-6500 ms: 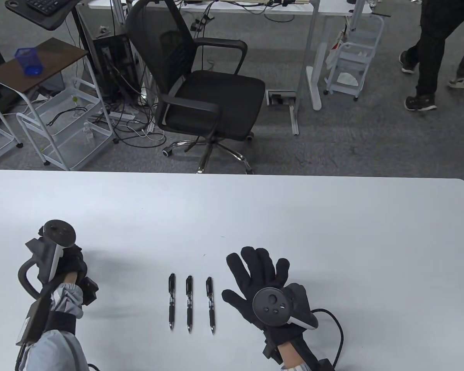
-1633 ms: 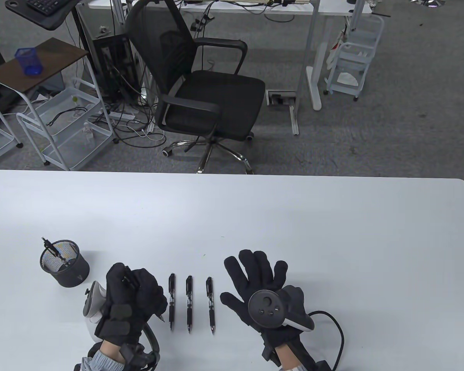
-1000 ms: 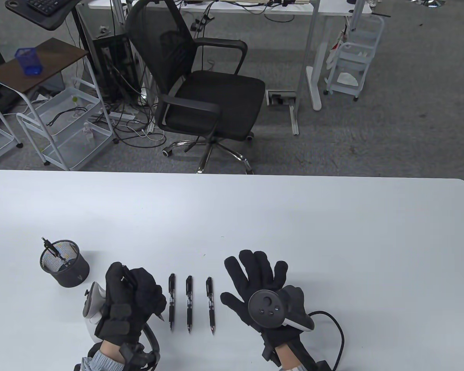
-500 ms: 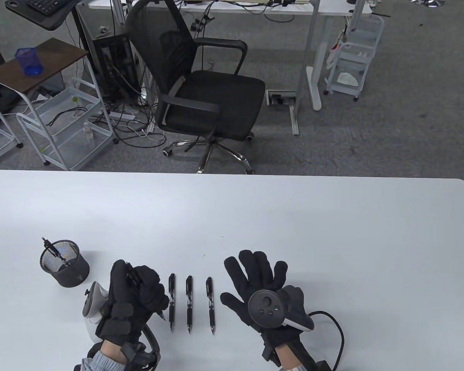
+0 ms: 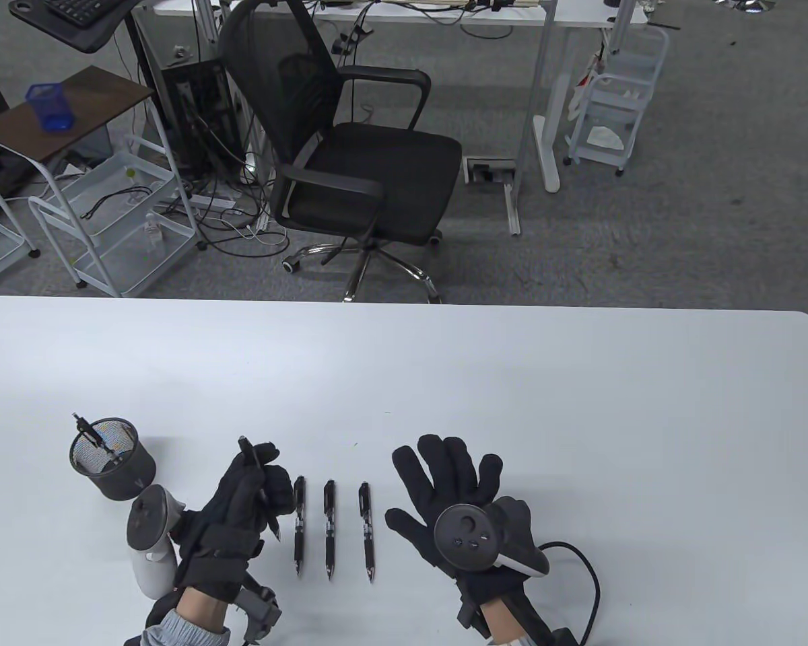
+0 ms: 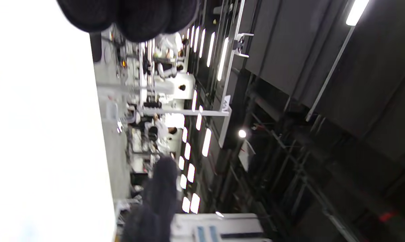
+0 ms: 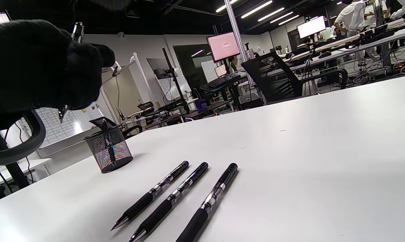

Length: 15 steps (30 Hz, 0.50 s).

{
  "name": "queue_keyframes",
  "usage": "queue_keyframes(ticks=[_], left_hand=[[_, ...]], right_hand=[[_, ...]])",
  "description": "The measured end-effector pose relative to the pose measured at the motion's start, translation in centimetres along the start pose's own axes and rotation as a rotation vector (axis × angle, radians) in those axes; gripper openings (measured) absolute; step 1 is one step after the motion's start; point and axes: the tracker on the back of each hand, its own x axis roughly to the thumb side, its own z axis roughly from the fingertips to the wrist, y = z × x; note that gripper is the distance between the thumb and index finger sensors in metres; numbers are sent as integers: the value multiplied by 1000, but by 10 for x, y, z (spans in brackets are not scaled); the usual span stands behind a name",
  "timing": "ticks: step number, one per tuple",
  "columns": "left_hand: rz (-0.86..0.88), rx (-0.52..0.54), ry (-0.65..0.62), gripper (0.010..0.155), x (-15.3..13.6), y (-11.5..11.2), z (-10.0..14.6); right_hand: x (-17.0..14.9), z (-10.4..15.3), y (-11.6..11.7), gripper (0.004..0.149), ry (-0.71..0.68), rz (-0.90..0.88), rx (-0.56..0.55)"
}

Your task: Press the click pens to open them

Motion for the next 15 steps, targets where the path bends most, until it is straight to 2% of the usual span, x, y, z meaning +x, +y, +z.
queue_keyframes(ticks=[3,7,9,15], left_hand=[[-119,21,38,52,0,2,-2],[-449,28,132,50,0,7,-5],[-559,46,174,49,-2,9,-6],[-779,112,306,49,-18,13,-11]], right_hand=[[0,0,0,73,1,-1,0],[-1,1,-1,73,1,-5,-3],[-1,1,-1,73,1,-8,-5],[-3,1,-1,73,1,-16,-6]])
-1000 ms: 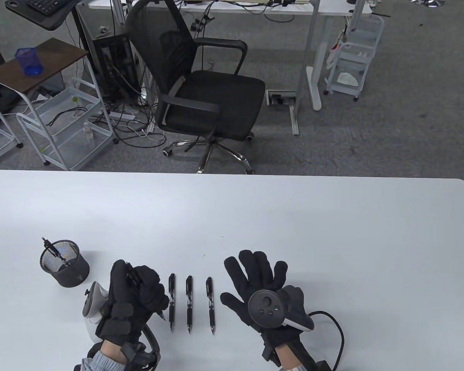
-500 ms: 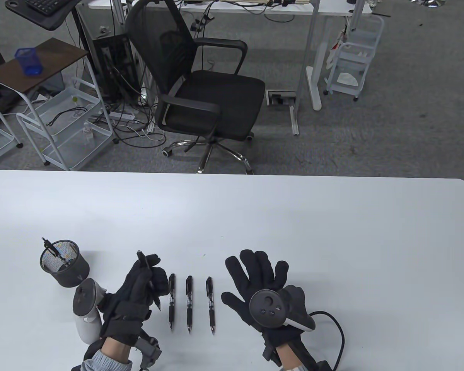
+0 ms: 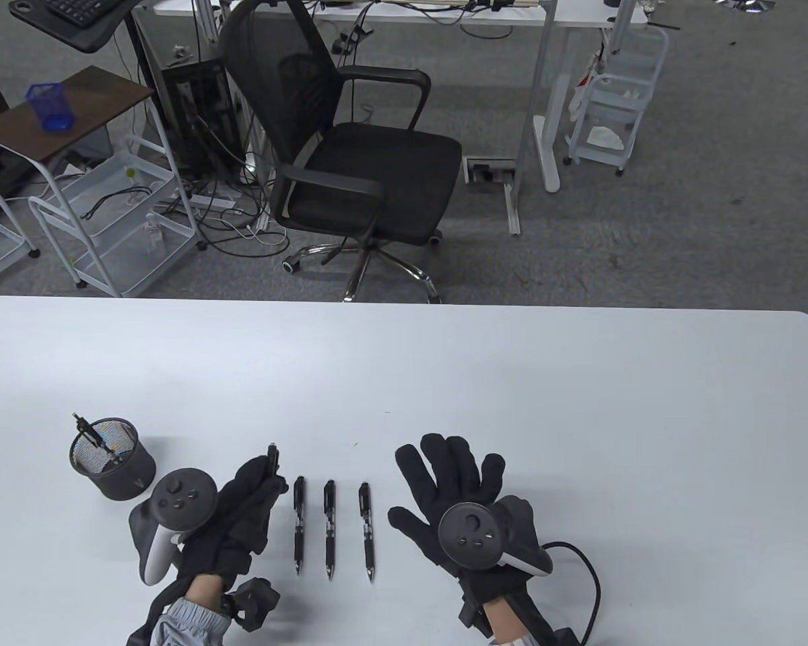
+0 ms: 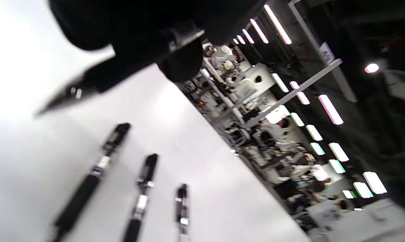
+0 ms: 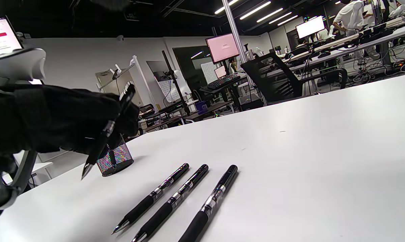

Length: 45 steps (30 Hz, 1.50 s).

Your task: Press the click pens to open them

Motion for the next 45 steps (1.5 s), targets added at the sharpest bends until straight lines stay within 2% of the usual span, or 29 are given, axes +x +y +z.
queue_keyframes(ticks=[2,11,15,17,20,27,35,45], left_hand=[[-96,19,43,51,-4,-5,-4],[-440,-32,210,52,-18,-37,-30],[-510,-117,291,52,-25,-50,-44],[-543,-109,295,51,-24,-52,-50],[-557,-162,299,51,-21,-53,-55],[-544,-244,405,52,-22,-52,-66],[-521,-282,422,59,-24,-53,-65],[-520,-304,418,61,-24,-52,-65]], right_hand=[[-1,0,1,73,1,-2,4],[-1,0,1,73,-7,-10,6],[-1,0,1,73,-9,-14,5],[-1,0,1,73,-9,-14,6],[-1,0,0,73,-9,-14,3],[-1,0,0,73,-3,-11,4],[-1,0,1,73,-2,-4,10],[-1,0,0,73,0,-3,9]])
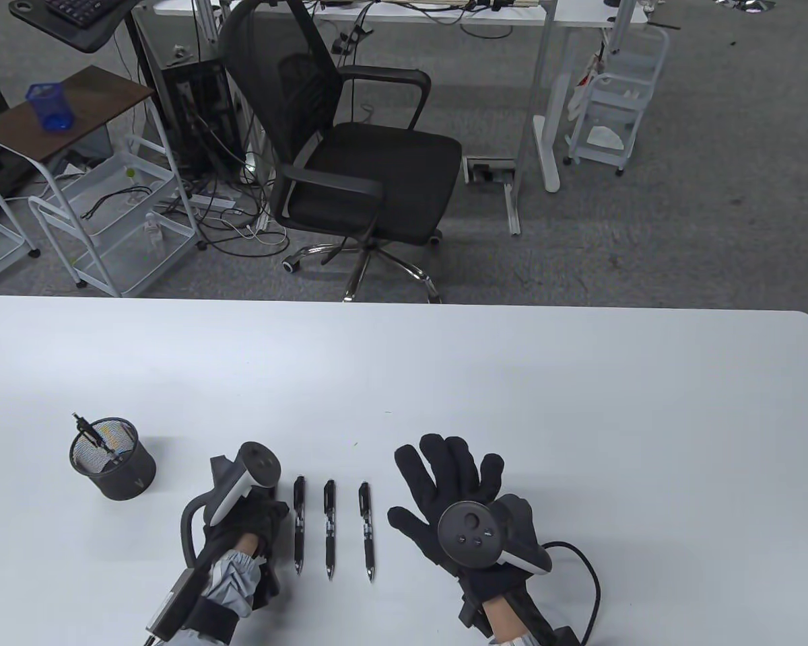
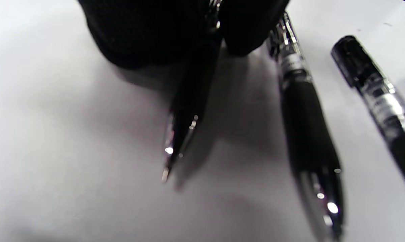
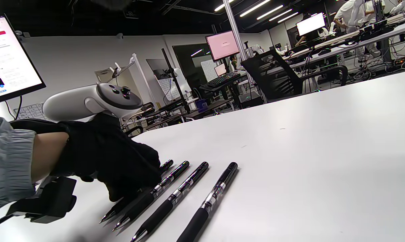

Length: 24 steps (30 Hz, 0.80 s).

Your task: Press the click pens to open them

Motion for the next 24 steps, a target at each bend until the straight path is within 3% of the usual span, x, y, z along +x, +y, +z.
queue_keyframes(ticks=[18,24], left_hand=[[19,-45,3,66,0,1,1],[65,-76,-52,71,-3,3,8]], right_hand=[[1,0,0,73,-8,-3,-6],[2,2,-4,73,-14,-11,-19]])
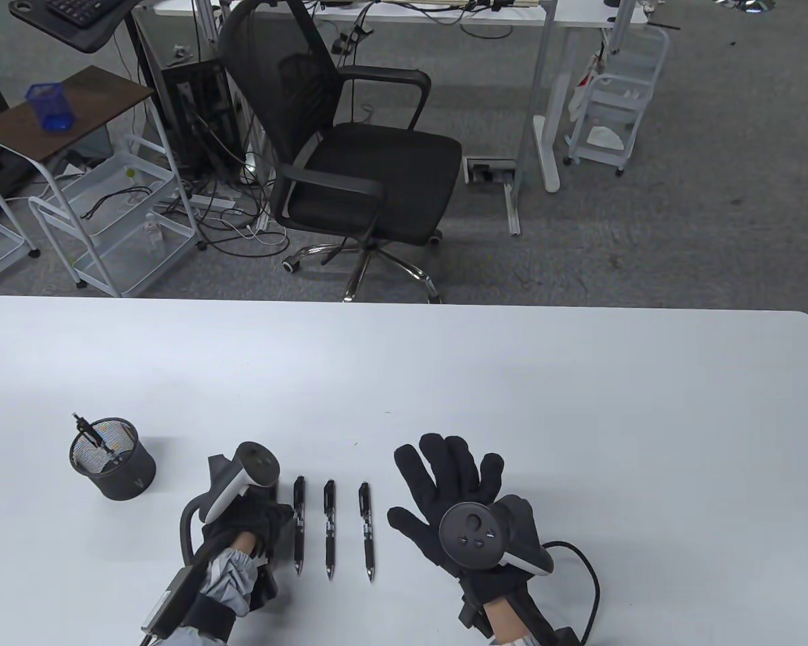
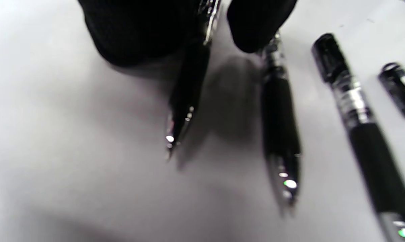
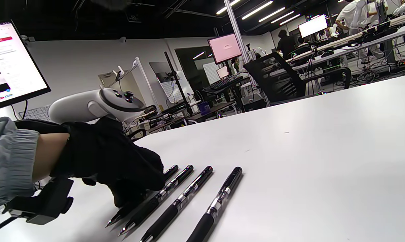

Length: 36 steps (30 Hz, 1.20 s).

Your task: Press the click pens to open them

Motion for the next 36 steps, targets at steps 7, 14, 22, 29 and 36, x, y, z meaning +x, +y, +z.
queue_keyframes(ticks=[7,14,22,29,36], left_hand=[[-118,478,109,72,-12,40,42],[-60,642,265,95,-73,119,51],[261,634,268,87,-141,153,25],[331,591,281,77,-162,158,5],[393,610,266,71,-172,158,-2]], right_hand=[[1,2,-5,73,-11,-8,-24],[2,1,-3,73,-8,3,-9],[-1,-2,0,73,8,15,3],[-3,-2,4,73,23,25,19],[-5,-5,3,73,27,19,17]])
